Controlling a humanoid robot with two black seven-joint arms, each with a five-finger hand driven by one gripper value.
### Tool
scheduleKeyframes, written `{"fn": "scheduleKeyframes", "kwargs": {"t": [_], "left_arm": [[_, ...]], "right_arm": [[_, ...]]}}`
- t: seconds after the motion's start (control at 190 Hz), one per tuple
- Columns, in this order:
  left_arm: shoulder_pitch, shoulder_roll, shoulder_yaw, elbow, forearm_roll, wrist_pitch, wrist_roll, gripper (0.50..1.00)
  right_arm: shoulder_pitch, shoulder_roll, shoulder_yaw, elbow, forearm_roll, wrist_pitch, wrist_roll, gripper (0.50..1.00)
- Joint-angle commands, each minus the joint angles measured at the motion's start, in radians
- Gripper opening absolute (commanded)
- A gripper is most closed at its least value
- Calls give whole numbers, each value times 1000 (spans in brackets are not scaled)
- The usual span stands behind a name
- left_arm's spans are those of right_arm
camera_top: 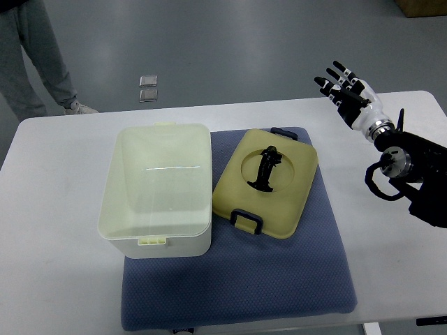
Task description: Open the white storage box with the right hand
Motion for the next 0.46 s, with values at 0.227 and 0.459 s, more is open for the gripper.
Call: {"fn": "scheduleKeyframes", "kwargs": {"t": [0.227,0.459], "left_arm": [[0,0,0,0,0,0,0,1000],[0,0,0,0,0,0,0,1000]], "right_arm": [[-21,18,4,-22,-2,10,88,930],[-35,28,4,-30,-2,9,95,930]]}}
